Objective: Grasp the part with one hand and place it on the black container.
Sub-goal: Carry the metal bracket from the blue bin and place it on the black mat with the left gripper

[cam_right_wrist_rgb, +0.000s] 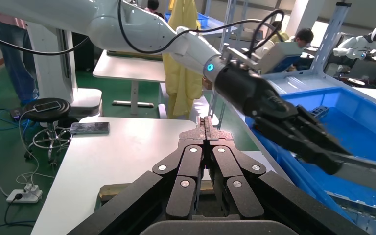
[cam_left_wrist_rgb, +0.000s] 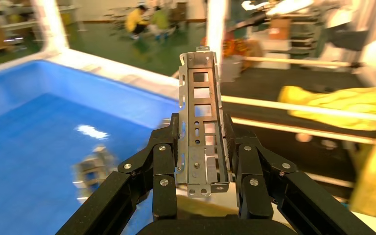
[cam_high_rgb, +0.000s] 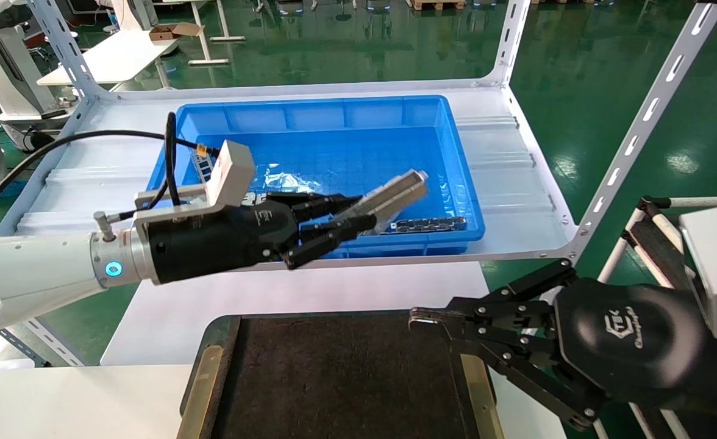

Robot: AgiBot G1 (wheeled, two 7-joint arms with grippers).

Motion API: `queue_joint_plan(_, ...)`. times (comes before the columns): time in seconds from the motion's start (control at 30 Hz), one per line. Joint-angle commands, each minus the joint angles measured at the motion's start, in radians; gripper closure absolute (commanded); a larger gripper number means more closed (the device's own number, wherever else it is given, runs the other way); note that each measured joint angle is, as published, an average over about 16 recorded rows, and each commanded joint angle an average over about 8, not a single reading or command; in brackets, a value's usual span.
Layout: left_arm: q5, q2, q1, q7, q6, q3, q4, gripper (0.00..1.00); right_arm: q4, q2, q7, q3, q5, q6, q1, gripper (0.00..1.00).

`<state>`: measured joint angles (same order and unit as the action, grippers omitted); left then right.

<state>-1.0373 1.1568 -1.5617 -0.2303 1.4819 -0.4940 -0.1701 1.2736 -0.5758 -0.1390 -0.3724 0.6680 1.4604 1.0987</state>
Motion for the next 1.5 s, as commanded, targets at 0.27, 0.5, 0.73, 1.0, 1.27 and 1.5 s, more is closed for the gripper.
queue_joint_plan(0.27,0.029,-0.029,0.115,0.057,0.097,-0.005,-0.117,1.0,0.0,0.0,0.0,0.0,0.0,0.0,0.0,1.0)
queue_joint_plan(0.5,0.055,-0.059,0.291,0.141,0.052,-0.018,-0.303,1.0,0.0,0.0,0.0,0.0,0.0,0.0,0.0,1.0)
queue_joint_plan(0.73,0.078,-0.061,0.487,0.228,-0.125,-0.005,-0.45,1.0,0.0,0.0,0.0,0.0,0.0,0.0,0.0,1.0)
queue_joint_plan(1.0,0.069,-0.046,0.676,0.317,-0.4,0.006,-0.609,1.0,0.0,0.0,0.0,0.0,0.0,0.0,0.0,1.0)
queue_joint_plan(1.27,0.02,-0.005,0.796,0.385,-0.667,-0.001,-0.729,1.0,0.0,0.0,0.0,0.0,0.0,0.0,0.0,1.0)
queue_joint_plan(1.5,-0.015,0.06,0.854,0.431,-0.861,-0.01,-0.765,1.0,0.0,0.0,0.0,-0.001,0.0,0.0,0.0,1.0)
